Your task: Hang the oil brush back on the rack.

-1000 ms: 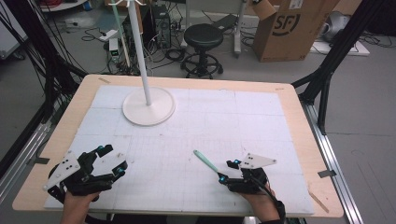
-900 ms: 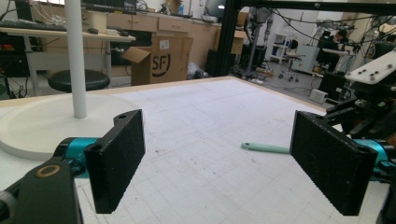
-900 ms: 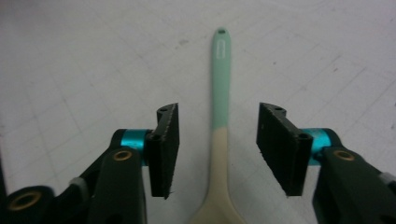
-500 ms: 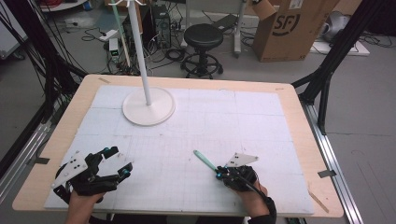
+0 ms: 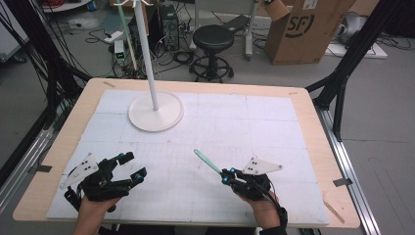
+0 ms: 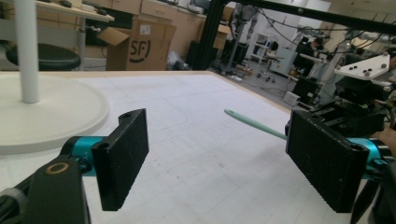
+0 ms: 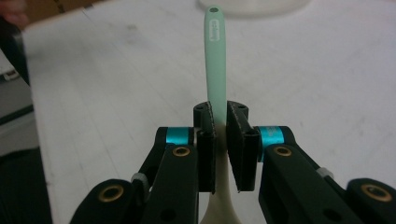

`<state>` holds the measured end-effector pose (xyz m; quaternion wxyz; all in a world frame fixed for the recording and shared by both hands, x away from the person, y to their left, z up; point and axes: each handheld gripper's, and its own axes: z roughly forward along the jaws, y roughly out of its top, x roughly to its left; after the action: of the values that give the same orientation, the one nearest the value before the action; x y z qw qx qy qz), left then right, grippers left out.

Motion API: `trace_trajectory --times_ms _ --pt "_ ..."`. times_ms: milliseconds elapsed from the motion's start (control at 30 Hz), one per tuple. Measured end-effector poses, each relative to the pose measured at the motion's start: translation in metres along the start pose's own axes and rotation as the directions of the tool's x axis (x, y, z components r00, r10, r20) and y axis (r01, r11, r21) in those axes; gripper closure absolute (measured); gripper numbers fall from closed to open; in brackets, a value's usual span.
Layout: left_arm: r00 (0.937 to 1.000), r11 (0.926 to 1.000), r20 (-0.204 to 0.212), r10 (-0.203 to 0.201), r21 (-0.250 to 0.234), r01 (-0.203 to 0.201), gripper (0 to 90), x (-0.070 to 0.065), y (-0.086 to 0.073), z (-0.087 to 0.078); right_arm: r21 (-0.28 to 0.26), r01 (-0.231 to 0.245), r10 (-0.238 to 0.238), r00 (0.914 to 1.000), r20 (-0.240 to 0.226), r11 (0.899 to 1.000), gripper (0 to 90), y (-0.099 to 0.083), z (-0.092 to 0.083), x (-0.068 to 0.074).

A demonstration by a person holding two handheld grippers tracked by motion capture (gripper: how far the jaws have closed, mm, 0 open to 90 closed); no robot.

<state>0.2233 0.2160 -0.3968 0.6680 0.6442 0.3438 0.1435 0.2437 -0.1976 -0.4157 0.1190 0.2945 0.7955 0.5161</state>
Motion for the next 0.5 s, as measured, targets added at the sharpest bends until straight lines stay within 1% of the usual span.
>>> trace_trajectory --times_ms 33,100,200,267,367,433,500 --pt "1.0 1.0 0.008 -0.005 0.001 0.005 23.1 -0.001 0.002 0.002 -0.011 0.003 -0.003 1.0 -0.007 1.0 82.4 0.001 0.0 0.001" --pt "0.9994 0.9998 0.03 -0.018 -0.004 0.018 23.3 -0.004 0.007 0.007 -0.055 0.015 -0.016 0.9994 -0.029 0.998 82.4 0.006 0.0 0.007" --pt "0.997 0.999 0.068 -0.038 -0.018 0.04 22.9 -0.008 0.015 0.015 -0.109 0.042 -0.048 0.9975 -0.052 0.993 82.4 0.014 0.001 0.015" --pt "0.9937 0.998 0.096 -0.059 -0.017 0.061 22.4 -0.011 0.02 0.021 -0.148 0.062 -0.072 0.9953 -0.065 0.987 82.4 0.019 0.002 0.021" --pt "0.9881 0.9969 0.134 -0.077 -0.007 0.078 23.7 -0.016 0.025 0.031 -0.191 0.091 -0.109 0.9906 -0.083 0.977 82.4 0.027 0.004 0.03" --pt "0.9814 0.9953 0.167 -0.095 -0.005 0.097 27.8 -0.02 0.027 0.037 -0.211 0.109 -0.129 0.9878 -0.086 0.971 82.4 0.031 0.006 0.035" --pt "0.9786 0.9949 0.18 -0.099 0.0 0.101 31.3 -0.024 0.03 0.043 -0.23 0.111 -0.136 0.986 -0.097 0.967 82.4 0.033 0.007 0.038"
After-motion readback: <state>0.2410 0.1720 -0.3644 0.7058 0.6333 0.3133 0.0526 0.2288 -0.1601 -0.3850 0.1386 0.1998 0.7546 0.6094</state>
